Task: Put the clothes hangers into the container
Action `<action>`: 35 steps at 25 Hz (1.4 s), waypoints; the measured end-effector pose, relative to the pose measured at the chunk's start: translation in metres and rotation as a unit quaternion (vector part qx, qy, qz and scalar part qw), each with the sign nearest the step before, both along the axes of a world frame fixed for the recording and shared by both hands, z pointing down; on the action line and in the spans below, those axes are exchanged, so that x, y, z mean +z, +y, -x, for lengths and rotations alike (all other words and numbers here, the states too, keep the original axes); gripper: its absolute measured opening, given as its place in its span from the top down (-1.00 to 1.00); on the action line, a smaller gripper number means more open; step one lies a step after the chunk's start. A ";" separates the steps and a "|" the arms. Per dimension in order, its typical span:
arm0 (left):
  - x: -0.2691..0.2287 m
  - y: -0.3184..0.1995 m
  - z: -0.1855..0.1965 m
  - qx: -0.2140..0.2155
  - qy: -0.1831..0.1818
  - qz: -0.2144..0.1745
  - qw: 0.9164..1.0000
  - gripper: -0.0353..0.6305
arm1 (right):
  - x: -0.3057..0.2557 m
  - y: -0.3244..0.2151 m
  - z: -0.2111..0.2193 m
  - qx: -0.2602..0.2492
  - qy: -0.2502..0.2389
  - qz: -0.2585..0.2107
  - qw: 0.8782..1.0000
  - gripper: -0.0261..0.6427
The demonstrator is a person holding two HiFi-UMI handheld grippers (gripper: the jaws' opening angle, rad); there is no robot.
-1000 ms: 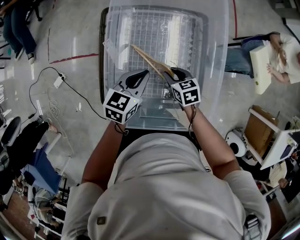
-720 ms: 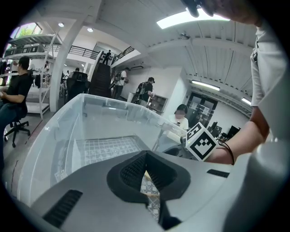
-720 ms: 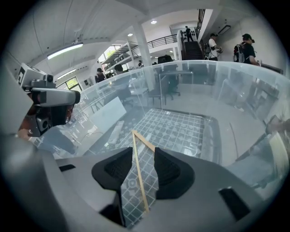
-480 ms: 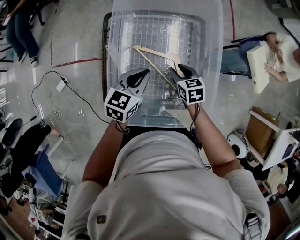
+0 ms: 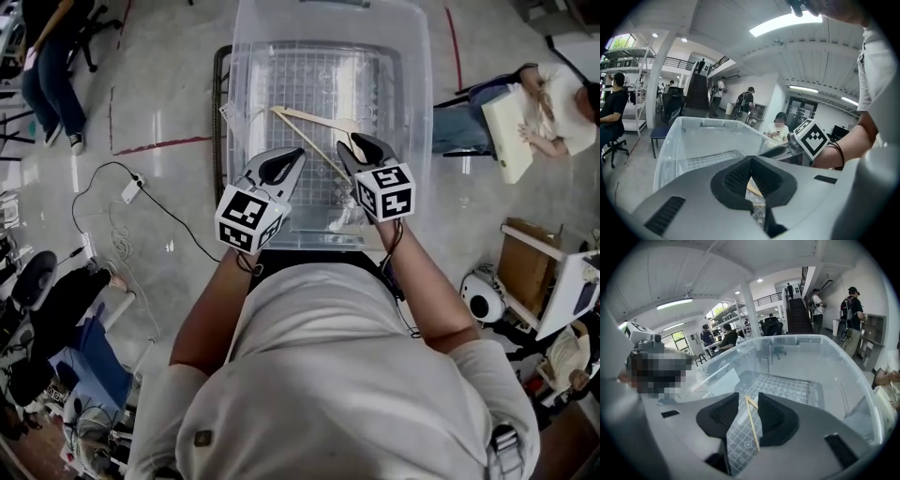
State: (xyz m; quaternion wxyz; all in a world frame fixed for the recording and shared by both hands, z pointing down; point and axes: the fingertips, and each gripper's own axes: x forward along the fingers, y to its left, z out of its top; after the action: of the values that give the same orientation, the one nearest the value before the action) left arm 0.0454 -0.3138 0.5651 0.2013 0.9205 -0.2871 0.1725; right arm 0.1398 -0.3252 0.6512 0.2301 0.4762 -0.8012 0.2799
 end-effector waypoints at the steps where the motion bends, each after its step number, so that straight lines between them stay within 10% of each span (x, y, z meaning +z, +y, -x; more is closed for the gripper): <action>1: -0.005 0.002 0.001 0.003 0.001 -0.006 1.000 0.84 | -0.008 0.002 0.003 0.000 -0.003 -0.007 1.000 0.51; 35: -0.130 0.143 0.115 0.105 0.035 -0.145 0.983 0.84 | -0.226 0.166 0.148 -0.028 -0.011 -0.251 0.967 0.86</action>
State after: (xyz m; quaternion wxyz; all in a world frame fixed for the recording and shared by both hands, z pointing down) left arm -0.0699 -0.1707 0.4349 0.0565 0.9705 -0.2034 0.1167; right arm -0.0083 -0.1589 0.4249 0.1020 0.4934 -0.8611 0.0682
